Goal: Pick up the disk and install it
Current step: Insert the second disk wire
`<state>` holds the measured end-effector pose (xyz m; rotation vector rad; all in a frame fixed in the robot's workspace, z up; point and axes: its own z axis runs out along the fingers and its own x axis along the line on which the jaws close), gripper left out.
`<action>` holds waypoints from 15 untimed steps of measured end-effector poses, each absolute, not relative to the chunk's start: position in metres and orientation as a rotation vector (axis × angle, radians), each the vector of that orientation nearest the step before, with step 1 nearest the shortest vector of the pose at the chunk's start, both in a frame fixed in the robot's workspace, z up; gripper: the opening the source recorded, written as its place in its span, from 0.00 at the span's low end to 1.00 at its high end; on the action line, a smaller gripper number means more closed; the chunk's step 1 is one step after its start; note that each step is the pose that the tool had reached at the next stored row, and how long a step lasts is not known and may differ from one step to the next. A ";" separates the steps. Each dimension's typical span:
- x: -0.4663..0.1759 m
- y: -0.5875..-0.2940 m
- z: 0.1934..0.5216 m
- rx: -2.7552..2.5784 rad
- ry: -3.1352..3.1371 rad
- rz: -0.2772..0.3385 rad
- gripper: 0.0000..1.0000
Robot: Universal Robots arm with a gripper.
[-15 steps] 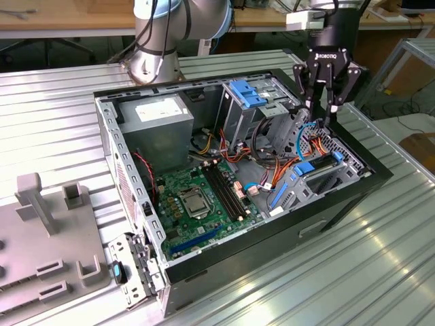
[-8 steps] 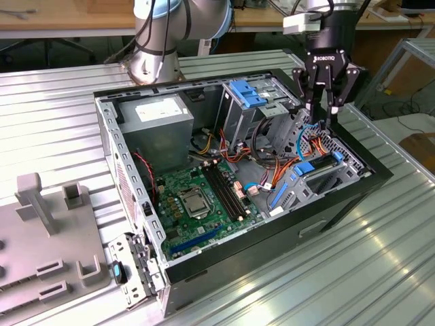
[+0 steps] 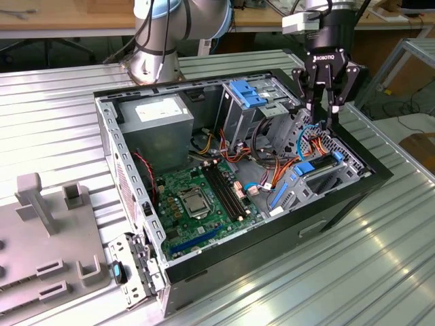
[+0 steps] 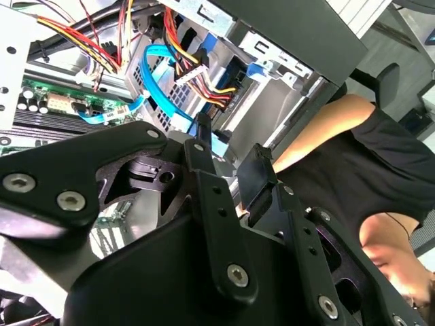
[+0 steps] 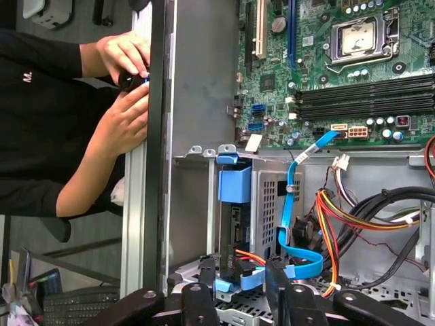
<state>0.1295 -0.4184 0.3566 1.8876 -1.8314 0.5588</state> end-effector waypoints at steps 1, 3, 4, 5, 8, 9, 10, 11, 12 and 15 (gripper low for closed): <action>0.129 -0.418 0.357 1.887 -1.831 0.559 0.42; 0.130 -0.418 0.356 1.887 -1.831 0.559 0.33; 0.130 -0.418 0.356 1.887 -1.831 0.559 0.33; 0.131 -0.418 0.355 1.887 -1.831 0.559 0.33; 0.132 -0.418 0.353 1.887 -1.831 0.559 0.33; 0.132 -0.418 0.353 1.887 -1.831 0.559 0.33; 0.132 -0.418 0.353 1.887 -1.831 0.560 0.33; 0.132 -0.418 0.353 1.887 -1.831 0.559 0.33; 0.132 -0.418 0.353 1.887 -1.831 0.559 0.33; 0.132 -0.418 0.353 1.886 -1.828 0.557 0.33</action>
